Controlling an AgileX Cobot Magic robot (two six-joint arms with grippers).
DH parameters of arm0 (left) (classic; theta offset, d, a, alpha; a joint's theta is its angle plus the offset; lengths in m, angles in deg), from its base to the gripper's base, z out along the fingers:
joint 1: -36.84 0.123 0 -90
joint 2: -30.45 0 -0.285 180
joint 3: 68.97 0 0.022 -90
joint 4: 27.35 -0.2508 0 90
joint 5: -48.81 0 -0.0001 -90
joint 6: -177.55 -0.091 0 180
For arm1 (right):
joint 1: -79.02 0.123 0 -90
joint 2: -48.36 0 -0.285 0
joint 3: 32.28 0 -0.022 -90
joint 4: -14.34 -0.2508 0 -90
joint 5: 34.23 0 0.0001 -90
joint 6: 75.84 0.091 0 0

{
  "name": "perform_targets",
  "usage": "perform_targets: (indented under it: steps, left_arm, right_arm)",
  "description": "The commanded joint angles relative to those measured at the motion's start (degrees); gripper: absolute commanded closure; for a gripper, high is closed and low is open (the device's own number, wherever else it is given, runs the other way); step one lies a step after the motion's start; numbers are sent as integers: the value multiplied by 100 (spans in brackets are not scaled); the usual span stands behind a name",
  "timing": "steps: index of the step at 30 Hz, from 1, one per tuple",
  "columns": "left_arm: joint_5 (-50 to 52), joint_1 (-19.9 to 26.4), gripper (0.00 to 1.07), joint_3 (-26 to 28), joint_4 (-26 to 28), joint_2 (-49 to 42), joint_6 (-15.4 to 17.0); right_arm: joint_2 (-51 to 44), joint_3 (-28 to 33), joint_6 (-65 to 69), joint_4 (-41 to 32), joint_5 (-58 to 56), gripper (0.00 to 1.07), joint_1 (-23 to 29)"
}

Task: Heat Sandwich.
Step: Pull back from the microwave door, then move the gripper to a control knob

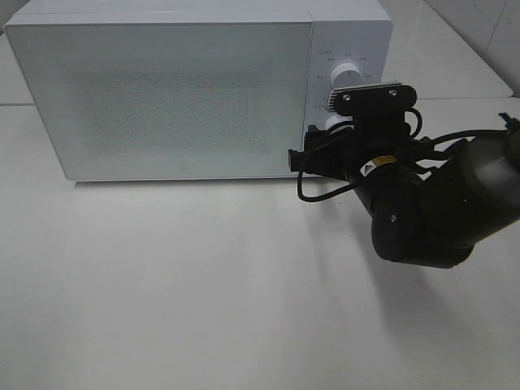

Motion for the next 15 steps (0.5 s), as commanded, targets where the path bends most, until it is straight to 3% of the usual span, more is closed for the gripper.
perform_targets:
  steps: [1,15]
  left_arm:
    - [86,-34,9,-6,17,-132,17]
    - [86,-34,9,-6,17,-92,17]
  right_arm:
    - [138,-218,57,11,-34,31,-6]
    - [327,-384,52,-120,-6,31,-120]
